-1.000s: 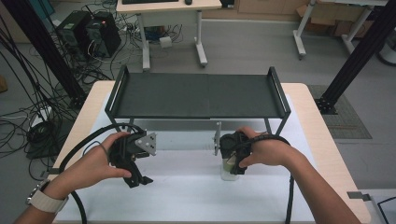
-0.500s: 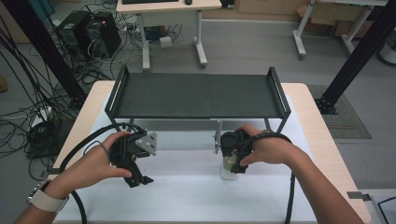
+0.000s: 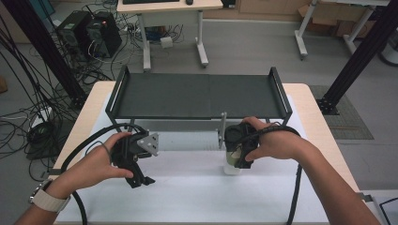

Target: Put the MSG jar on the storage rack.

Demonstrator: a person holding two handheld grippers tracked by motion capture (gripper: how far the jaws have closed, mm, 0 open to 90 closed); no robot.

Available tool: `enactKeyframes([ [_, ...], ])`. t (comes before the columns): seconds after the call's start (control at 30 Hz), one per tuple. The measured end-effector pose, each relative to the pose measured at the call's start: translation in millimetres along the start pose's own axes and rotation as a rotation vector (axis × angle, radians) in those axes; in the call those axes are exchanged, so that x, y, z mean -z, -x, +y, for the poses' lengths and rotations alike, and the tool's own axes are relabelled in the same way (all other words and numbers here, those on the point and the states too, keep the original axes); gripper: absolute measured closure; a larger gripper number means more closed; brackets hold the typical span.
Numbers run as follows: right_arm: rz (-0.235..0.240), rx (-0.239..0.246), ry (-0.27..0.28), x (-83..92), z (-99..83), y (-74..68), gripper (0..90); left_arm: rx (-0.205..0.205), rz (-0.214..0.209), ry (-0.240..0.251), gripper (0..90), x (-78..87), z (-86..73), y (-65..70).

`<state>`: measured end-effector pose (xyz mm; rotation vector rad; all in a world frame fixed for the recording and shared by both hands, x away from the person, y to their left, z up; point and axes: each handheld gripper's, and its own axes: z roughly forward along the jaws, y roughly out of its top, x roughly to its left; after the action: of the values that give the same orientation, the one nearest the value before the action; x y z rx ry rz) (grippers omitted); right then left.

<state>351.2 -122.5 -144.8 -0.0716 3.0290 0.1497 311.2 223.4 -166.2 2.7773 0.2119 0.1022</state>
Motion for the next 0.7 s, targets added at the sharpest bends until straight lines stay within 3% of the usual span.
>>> enactKeyframes([
  [0.37,-0.073,0.006,0.008,57.8,-0.6,-2.7,29.4,-0.006,-0.001,0.0,9.2,-0.2,1.7,-2.0],
  [0.7,-0.112,0.017,0.02,92.1,2.2,5.4,29.4,-0.01,0.004,-0.008,9.2,1.6,0.5,-1.2],
])
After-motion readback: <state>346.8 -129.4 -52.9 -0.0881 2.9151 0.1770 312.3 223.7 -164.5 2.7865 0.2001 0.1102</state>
